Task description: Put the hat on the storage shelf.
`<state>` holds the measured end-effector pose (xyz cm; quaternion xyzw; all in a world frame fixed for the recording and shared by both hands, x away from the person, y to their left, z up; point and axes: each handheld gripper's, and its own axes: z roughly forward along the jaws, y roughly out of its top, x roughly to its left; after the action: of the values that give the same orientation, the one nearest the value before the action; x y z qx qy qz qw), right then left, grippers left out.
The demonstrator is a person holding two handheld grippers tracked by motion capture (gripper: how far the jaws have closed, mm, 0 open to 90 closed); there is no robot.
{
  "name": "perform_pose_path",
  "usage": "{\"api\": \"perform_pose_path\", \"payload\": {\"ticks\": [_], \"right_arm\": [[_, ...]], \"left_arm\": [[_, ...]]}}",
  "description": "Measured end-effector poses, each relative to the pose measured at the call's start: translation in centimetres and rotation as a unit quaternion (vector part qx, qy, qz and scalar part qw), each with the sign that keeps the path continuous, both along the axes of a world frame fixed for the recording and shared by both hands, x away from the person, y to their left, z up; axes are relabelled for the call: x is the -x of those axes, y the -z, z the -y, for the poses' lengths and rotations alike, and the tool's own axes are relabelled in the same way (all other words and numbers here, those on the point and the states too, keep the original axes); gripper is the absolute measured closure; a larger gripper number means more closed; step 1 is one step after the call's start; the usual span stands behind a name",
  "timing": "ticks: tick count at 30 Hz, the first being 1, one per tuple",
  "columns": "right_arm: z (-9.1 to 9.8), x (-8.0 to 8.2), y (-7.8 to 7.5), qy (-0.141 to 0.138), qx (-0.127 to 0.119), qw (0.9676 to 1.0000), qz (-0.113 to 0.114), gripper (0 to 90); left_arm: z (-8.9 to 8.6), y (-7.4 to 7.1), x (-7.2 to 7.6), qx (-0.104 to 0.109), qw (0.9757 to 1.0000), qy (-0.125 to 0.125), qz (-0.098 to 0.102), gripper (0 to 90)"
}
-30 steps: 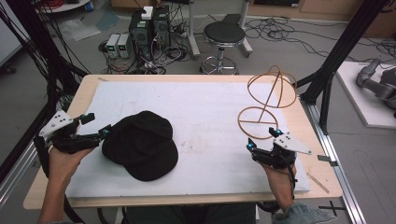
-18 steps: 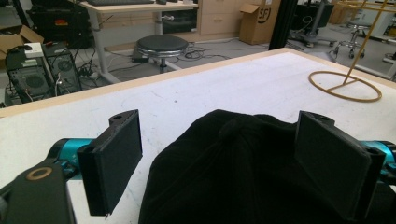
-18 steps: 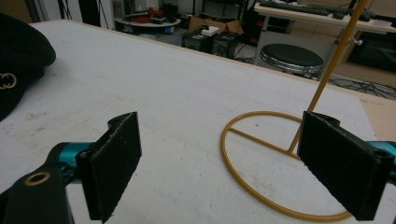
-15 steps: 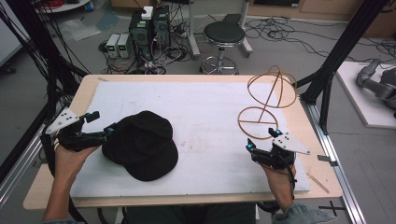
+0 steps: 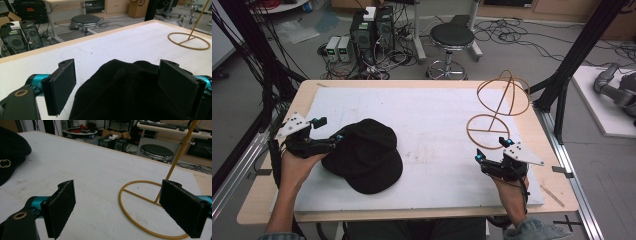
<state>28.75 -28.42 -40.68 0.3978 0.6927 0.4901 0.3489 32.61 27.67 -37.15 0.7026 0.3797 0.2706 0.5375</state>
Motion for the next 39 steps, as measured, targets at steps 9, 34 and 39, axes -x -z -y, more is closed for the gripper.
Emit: {"api": "perform_pose_path", "payload": {"ticks": [9, 34, 39], "right_arm": [[-0.1, 0.0, 0.0, -0.002, 0.001, 1.0, -0.002, 13.4], [0.1, 0.3, -0.1, -0.004, -0.002, 1.0, -0.002, 13.4], [0.2, 0.3, -0.1, -0.004, -0.002, 1.0, -0.002, 13.4]], "left_arm": [[0.9, -0.1, -0.7, -0.008, 0.9999, 0.006, -0.001, 15.8], [3.0, 1.8, -2.7, -0.046, 0.9964, 0.03, -0.065, 17.0], [3.1, 2.1, -2.9, -0.047, 0.995, 0.038, -0.08, 22.1]]}}
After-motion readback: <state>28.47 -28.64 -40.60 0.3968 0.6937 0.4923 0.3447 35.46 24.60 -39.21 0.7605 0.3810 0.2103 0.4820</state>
